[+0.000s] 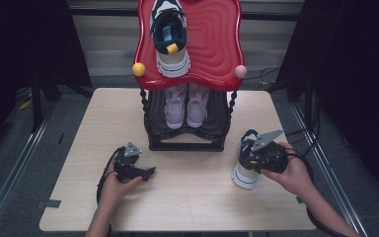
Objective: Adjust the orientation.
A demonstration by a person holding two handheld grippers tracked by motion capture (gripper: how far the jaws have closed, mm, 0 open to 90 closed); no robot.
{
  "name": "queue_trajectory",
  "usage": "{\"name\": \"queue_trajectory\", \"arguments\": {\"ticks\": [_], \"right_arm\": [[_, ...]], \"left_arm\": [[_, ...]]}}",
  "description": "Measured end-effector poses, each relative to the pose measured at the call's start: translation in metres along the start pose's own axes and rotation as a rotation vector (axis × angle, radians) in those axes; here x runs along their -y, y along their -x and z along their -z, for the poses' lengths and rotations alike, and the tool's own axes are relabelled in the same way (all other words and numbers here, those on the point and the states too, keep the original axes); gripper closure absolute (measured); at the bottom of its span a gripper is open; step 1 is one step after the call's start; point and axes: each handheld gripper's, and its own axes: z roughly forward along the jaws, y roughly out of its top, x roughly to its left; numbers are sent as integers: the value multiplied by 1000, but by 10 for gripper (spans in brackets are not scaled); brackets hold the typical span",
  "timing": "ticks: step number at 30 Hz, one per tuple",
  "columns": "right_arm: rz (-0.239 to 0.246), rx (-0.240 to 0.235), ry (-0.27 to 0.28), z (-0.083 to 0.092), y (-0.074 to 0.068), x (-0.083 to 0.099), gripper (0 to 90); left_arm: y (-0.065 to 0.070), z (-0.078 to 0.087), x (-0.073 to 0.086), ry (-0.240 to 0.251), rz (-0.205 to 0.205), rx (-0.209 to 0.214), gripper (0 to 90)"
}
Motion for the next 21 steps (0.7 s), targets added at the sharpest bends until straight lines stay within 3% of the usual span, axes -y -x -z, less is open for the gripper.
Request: {"name": "queue_trajectory", "arguments": {"ticks": [3, 8, 10, 12, 15, 17, 21], "right_arm": [[5, -35, -14, 1, -13, -4, 757], [-13, -63, -44, 0, -15, -8, 713], [-13, -53, -73, -1, -15, -15, 604], [-11, -58, -94, -1, -15, -18, 588], [-3, -68, -180, -4, -11, -27, 569], [-9, -104, -218, -6, -7, -29, 562], [20, -124, -286, -11, -3, -34, 555]], "left_arm": [[0, 0, 0, 0, -4, -2, 72], [0, 0, 0, 0, -4, -2, 72], [0, 0, 0, 0, -4, -2, 71], [0, 0, 0, 0, -4, -1, 71], [0, 0, 0, 0, -4, -2, 71], [0, 0, 0, 1, -4, -2, 71], [0, 0, 0, 0, -4, -1, 71]]}}
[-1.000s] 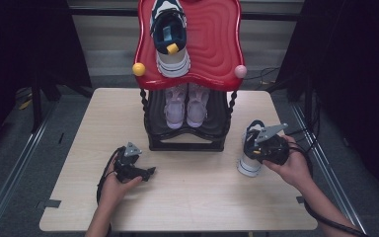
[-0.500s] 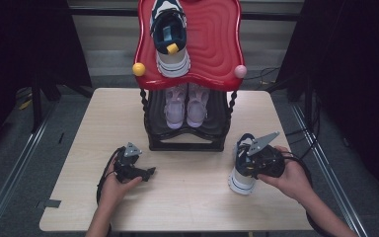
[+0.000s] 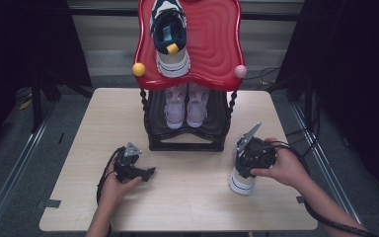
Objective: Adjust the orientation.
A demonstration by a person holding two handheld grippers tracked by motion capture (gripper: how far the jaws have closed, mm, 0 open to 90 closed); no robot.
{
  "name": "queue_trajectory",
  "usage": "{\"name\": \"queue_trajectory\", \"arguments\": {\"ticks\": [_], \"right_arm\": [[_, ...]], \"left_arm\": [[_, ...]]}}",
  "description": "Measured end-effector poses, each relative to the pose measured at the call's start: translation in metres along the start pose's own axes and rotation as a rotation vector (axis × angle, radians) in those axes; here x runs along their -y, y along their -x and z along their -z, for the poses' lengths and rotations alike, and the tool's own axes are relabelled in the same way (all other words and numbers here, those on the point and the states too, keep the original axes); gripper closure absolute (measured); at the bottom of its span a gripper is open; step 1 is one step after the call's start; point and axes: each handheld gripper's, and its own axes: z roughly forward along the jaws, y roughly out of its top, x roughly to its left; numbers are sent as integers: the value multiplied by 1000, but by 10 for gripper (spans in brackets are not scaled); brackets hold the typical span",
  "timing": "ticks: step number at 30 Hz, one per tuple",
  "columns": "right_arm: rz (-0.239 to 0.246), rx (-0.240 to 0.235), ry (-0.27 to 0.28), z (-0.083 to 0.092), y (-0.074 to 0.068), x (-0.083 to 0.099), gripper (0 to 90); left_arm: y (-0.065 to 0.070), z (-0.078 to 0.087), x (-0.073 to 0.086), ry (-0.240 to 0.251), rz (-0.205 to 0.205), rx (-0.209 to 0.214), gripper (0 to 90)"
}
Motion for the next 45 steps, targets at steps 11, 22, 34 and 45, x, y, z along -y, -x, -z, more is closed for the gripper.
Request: {"name": "queue_trajectory", "arguments": {"ticks": [11, 22, 34, 45], "right_arm": [[73, -35, -170, -15, 0, -13, 573], [79, -74, -249, -32, 2, -15, 610], [64, -95, -311, -35, 1, -20, 662], [96, -102, -312, -35, 1, -21, 698]], "left_arm": [[0, 0, 0, 0, 0, 0, 71], [0, 0, 0, 0, 0, 0, 71], [0, 0, 0, 0, 0, 0, 71], [0, 0, 0, 0, 0, 0, 71]]}}
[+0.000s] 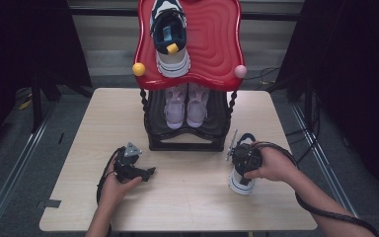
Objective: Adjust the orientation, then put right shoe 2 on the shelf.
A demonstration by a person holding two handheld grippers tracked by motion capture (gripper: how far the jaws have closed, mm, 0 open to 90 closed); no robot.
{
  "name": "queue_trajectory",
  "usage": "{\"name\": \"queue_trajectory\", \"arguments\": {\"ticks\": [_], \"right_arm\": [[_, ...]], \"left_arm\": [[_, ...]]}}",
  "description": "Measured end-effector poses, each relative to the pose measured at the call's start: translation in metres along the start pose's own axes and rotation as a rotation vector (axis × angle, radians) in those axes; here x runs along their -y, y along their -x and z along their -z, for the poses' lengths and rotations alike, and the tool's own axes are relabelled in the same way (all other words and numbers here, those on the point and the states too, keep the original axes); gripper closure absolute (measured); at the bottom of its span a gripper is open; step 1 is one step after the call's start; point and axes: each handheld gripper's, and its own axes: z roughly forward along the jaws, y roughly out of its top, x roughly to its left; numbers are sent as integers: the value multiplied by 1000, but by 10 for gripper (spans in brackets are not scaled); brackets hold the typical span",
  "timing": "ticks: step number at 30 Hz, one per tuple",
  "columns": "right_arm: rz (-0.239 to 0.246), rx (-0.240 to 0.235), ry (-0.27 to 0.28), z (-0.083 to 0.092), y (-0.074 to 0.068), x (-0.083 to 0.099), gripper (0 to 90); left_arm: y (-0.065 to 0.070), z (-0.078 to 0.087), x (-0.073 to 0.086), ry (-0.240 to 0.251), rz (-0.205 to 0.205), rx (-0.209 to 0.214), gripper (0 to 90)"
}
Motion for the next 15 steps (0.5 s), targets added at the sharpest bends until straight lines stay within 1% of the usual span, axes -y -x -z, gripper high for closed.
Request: {"name": "queue_trajectory", "arguments": {"ticks": [1, 2, 5, 8, 9, 10, 11, 12, 13, 14, 15], "right_arm": [[-6, -1, 7, 0, -1, 0, 699], [11, 3, 16, 0, 1, 1, 699], [19, 8, 9, 1, 0, 1, 700], [20, 7, 14, 2, 0, 2, 701], [5, 3, 12, 3, -1, 2, 701], [5, 3, 12, 3, -1, 2, 701], [26, 8, 20, 4, 0, 3, 702], [24, 8, 24, 5, 0, 4, 704], [9, 5, 12, 7, -1, 5, 706], [27, 8, 32, 10, -1, 6, 707], [20, 6, 32, 12, -2, 6, 708]], "left_arm": [[0, 0, 0, 0, 0, 0, 71], [0, 0, 0, 0, 0, 0, 71], [0, 0, 0, 0, 0, 0, 71], [0, 0, 0, 0, 0, 0, 71], [0, 0, 0, 0, 0, 0, 71], [0, 0, 0, 0, 0, 0, 72], [0, 0, 0, 0, 0, 0, 72], [0, 0, 0, 0, 0, 0, 71], [0, 0, 0, 0, 0, 0, 71], [0, 0, 0, 0, 0, 0, 72], [0, 0, 0, 0, 0, 0, 72]]}}
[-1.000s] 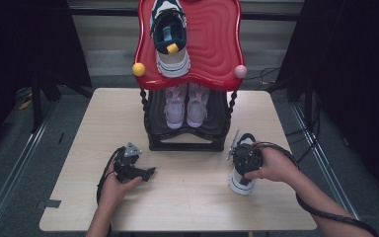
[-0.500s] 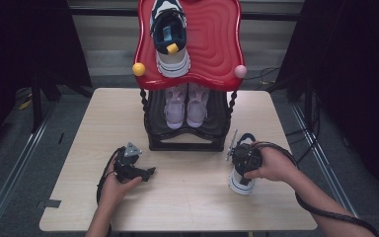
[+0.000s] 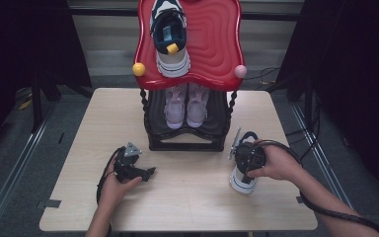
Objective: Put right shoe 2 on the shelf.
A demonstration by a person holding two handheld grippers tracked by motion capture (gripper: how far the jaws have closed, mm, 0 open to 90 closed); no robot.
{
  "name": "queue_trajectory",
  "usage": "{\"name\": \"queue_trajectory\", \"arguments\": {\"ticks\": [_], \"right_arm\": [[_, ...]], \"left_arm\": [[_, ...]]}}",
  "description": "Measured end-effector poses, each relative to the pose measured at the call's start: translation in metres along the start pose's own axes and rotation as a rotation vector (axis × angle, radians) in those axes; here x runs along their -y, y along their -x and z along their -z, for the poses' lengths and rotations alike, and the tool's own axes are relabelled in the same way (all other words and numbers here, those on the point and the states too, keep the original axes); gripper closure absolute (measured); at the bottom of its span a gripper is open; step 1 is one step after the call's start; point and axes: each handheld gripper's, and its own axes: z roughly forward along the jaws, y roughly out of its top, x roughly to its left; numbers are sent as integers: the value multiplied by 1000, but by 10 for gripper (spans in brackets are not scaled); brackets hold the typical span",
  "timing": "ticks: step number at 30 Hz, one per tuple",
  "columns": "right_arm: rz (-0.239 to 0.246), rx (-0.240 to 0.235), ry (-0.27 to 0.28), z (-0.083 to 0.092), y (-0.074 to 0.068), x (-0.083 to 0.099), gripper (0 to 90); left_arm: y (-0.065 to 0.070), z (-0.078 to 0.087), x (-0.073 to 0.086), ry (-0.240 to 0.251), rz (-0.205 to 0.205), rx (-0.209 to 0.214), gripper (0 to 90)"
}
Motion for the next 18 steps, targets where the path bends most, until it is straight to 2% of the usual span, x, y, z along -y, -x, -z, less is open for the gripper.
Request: {"name": "queue_trajectory", "arguments": {"ticks": [1, 4, 5, 12, 18], "right_arm": [[21, 7, 1, 1, 1, 0, 709], [-3, 5, -18, 7, -3, 1, 711], [32, 10, -2, 7, -1, 1, 714], [37, 22, 0, 15, -2, 2, 721], [35, 22, -21, 25, -2, 4, 730]], "left_arm": [[0, 0, 0, 0, 0, 0, 71], [0, 0, 0, 0, 0, 0, 71], [0, 0, 0, 0, 0, 0, 71], [0, 0, 0, 0, 0, 2, 72], [0, 0, 0, 0, 0, 1, 72]]}}
